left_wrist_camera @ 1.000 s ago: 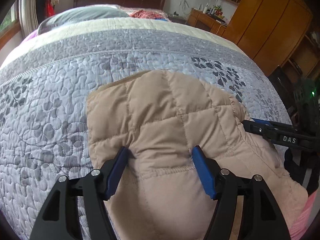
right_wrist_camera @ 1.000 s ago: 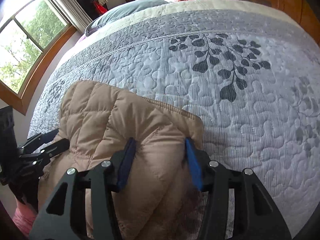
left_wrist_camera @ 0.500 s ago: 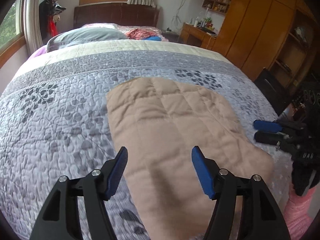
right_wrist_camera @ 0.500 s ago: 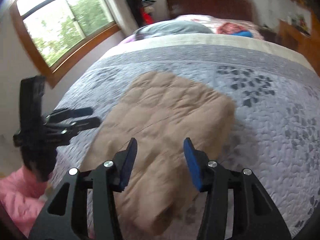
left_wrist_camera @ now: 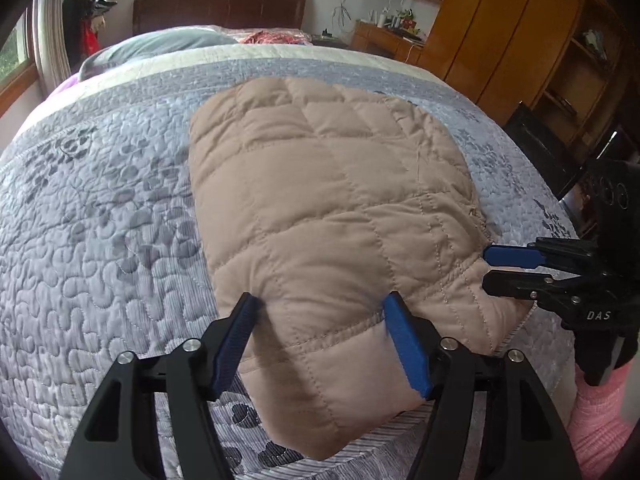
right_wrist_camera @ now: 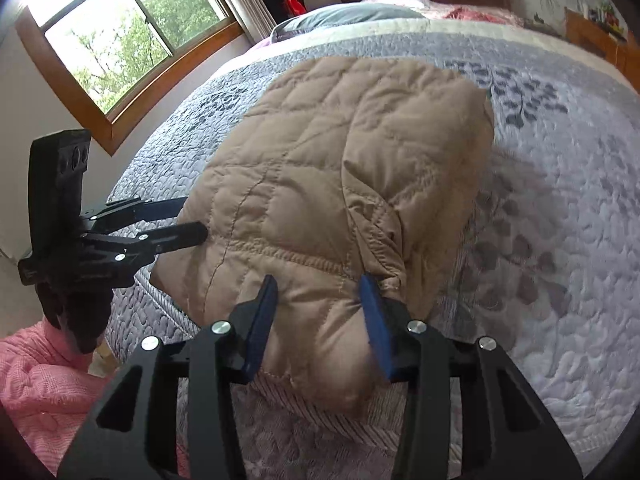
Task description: Fold large clothes
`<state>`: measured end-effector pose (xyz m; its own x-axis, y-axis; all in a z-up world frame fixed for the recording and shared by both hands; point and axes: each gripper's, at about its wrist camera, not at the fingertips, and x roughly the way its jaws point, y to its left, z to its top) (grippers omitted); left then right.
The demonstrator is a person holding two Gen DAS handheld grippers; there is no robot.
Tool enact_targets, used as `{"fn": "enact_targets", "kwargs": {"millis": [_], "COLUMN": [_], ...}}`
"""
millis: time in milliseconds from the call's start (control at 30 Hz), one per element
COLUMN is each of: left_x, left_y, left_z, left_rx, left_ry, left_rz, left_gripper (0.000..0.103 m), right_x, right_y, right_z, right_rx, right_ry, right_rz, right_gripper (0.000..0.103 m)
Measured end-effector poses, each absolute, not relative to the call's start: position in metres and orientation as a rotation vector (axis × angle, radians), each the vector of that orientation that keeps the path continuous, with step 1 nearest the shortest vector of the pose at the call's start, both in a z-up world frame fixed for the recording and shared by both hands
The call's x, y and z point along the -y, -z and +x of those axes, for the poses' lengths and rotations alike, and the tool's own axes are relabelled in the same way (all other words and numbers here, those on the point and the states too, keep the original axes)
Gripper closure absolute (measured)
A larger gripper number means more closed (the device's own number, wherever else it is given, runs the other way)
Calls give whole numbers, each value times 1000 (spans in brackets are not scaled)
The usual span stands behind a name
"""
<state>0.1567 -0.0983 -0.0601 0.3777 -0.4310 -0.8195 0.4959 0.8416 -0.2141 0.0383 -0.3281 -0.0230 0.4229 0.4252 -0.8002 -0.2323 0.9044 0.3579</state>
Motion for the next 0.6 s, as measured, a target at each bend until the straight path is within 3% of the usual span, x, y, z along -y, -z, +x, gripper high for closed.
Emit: {"fn": "enact_targets", "kwargs": {"millis": [400, 600], "left_x": [97, 92], "left_y": [64, 55], "left_z": [156, 155], "left_rx": [-1007, -1004], "left_ry": [582, 591], "left_rz": [92, 78], "left_gripper": [34, 33], "right_x": [324, 324], "right_y": [31, 15], "right_z": [37, 34], "right_rx": [-1038, -1001], "right_ry": [-407, -418], "right_rz": [215, 214], "right_gripper": [61, 51]}}
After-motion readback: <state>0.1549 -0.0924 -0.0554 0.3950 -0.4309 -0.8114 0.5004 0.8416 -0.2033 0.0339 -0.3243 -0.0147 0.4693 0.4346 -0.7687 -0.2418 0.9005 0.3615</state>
